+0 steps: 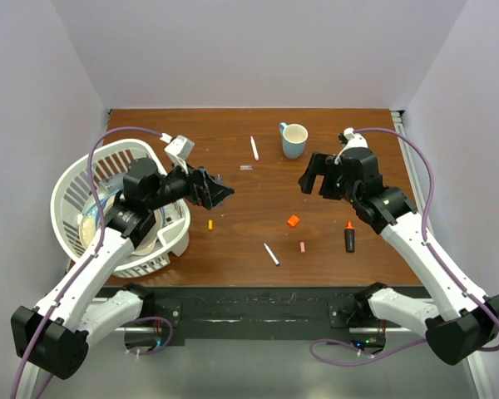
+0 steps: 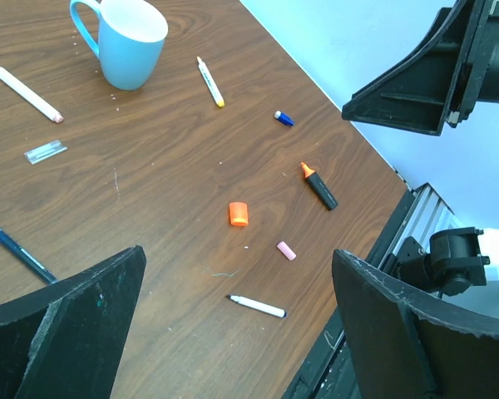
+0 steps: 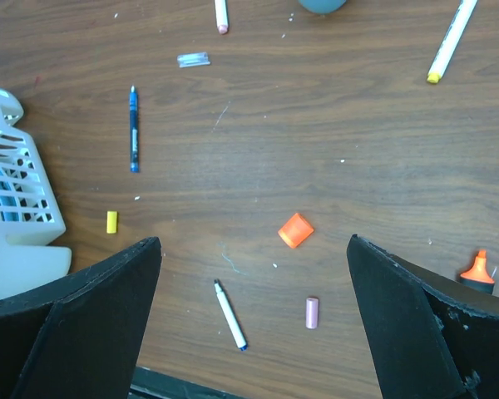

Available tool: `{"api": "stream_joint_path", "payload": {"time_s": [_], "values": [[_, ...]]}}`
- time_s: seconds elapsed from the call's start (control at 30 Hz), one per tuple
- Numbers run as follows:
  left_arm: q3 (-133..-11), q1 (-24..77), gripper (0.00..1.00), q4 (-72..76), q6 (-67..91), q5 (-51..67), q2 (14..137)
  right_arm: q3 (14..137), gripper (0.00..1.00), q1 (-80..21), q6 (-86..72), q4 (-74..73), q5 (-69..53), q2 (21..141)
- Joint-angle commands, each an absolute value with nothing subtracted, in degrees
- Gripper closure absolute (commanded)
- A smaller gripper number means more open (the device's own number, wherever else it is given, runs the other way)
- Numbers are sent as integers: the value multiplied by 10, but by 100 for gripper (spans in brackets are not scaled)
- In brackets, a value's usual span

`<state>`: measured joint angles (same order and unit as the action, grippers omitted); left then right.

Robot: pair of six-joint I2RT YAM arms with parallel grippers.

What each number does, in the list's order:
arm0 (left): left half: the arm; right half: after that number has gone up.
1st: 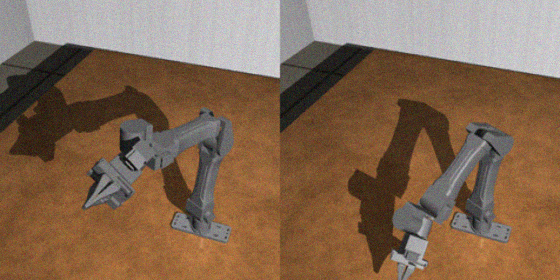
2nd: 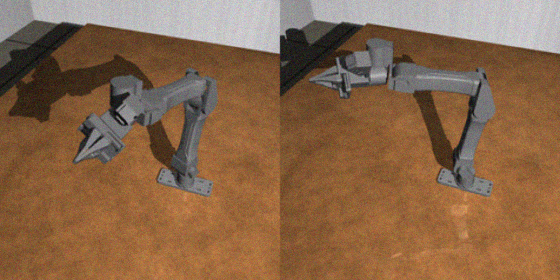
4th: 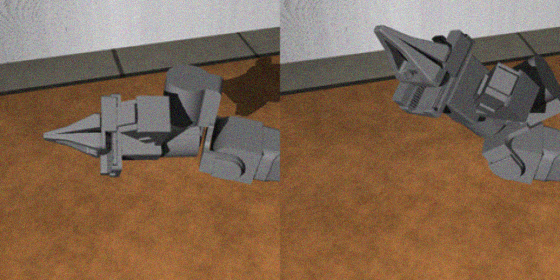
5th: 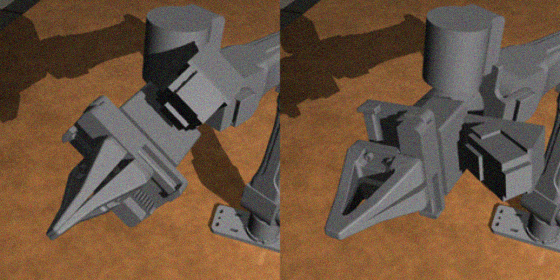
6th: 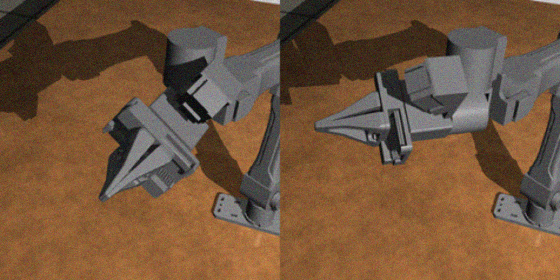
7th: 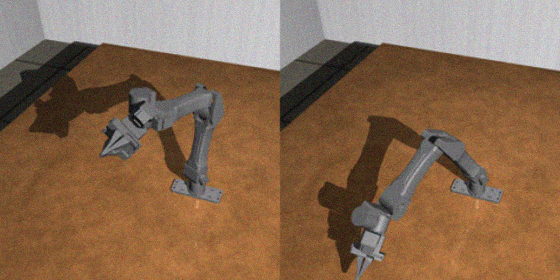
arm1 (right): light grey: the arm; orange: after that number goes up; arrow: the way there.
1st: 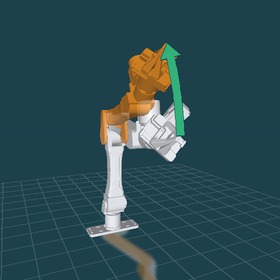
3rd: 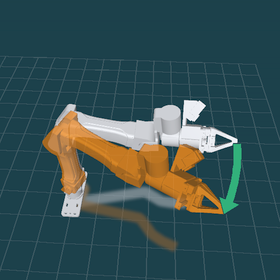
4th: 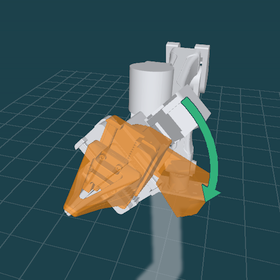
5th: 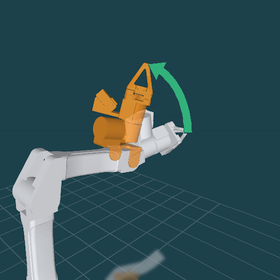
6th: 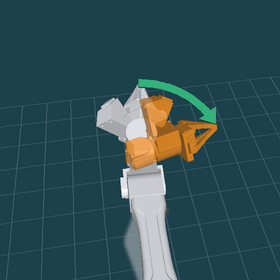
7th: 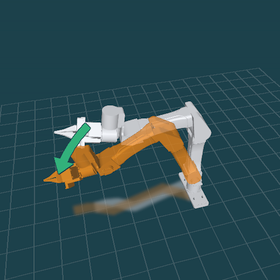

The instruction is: Insert the pens into the pen caps

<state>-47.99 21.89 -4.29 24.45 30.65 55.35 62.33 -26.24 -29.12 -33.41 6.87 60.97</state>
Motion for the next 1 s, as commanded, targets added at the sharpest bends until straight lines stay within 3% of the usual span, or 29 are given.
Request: {"api": "stream_joint_path", "payload": {"time_s": [0.0, 0.17, 0.27, 0.37, 0.5, 0.57, 0.97], "values": [[-483, 221, 1, -34, 228, 283, 543, 664, 1, -263, -296, -351, 110, 613], [-498, 221, 0, -70, 235, 217, 544, 672, 2, -263, -290, -353, 181, 627], [-510, 221, 0, -92, 228, 185, 545, 695, 4, -260, -288, -364, 263, 673], [-505, 221, 0, -92, 223, 182, 541, 722, 6, -247, -255, -357, 270, 740], [-502, 221, 0, -86, 214, 186, 533, 779, 16, -233, -194, -384, 250, 851], [-497, 221, 0, -80, 213, 185, 526, 804, 27, -209, -200, -385, 239, 911], [-490, 221, 2, -75, 205, 185, 520, 985, 50, -120, -246, -384, 258, 1157]]}}
